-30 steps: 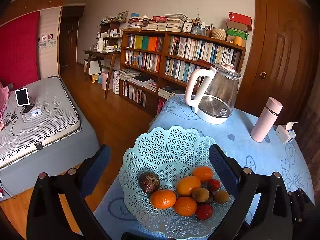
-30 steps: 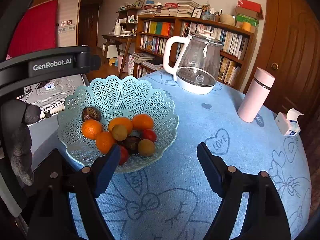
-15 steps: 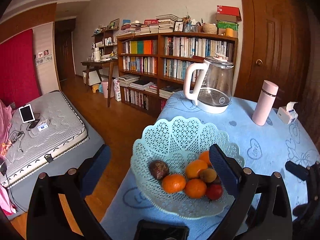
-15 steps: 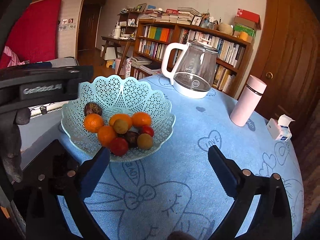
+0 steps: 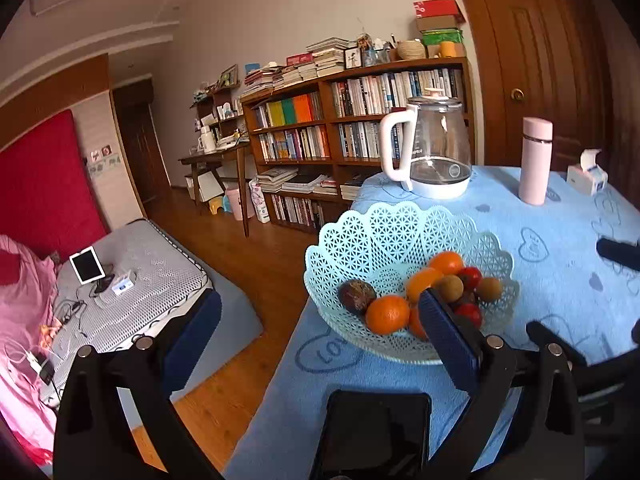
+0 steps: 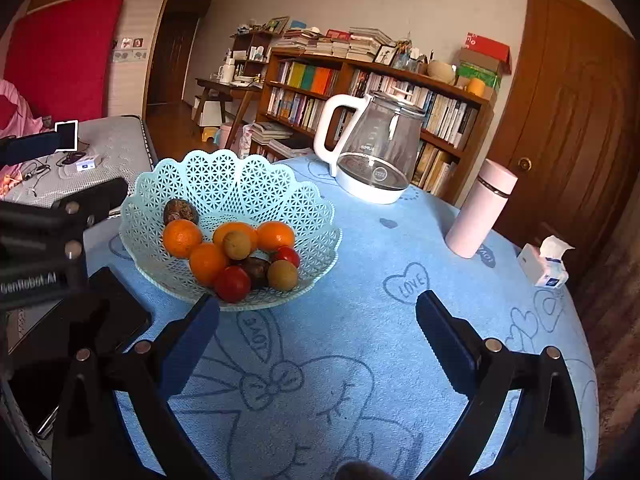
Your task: Organize fruits
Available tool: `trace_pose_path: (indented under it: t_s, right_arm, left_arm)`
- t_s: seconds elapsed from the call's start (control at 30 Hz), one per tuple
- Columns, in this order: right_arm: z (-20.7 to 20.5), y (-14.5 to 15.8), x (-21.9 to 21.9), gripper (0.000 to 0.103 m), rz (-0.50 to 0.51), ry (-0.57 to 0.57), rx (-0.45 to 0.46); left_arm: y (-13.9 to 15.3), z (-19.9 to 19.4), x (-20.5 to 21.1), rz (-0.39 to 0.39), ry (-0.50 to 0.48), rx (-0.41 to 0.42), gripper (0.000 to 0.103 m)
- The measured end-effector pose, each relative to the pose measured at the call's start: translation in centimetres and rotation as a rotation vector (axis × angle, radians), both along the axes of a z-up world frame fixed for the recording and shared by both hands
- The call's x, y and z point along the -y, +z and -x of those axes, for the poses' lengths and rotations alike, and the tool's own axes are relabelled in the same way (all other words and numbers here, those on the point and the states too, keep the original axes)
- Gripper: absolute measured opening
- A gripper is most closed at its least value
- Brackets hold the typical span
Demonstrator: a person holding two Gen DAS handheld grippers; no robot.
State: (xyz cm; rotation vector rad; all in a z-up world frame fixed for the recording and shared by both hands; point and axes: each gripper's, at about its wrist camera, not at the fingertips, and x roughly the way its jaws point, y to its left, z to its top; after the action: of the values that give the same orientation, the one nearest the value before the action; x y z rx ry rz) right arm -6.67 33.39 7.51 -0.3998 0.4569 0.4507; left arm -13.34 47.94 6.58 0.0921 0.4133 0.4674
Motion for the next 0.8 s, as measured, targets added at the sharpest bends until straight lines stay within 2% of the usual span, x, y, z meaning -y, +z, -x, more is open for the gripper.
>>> trace_pose_path:
  t_s: [0.37, 0.8]
  right_arm:
    - [0.6, -0.4, 0.5, 0.098, 0.002, -0.021, 0.060]
    - [0.6, -0.2, 0.7, 0.098, 0.000, -0.033, 0.080]
  left_arm:
    - [-1.6, 0.0, 0.6, -0.001, -0.021, -0.037, 0.100]
    - [-1.7, 0.0, 1.2, -0.030, -0.023, -0.037, 0.100]
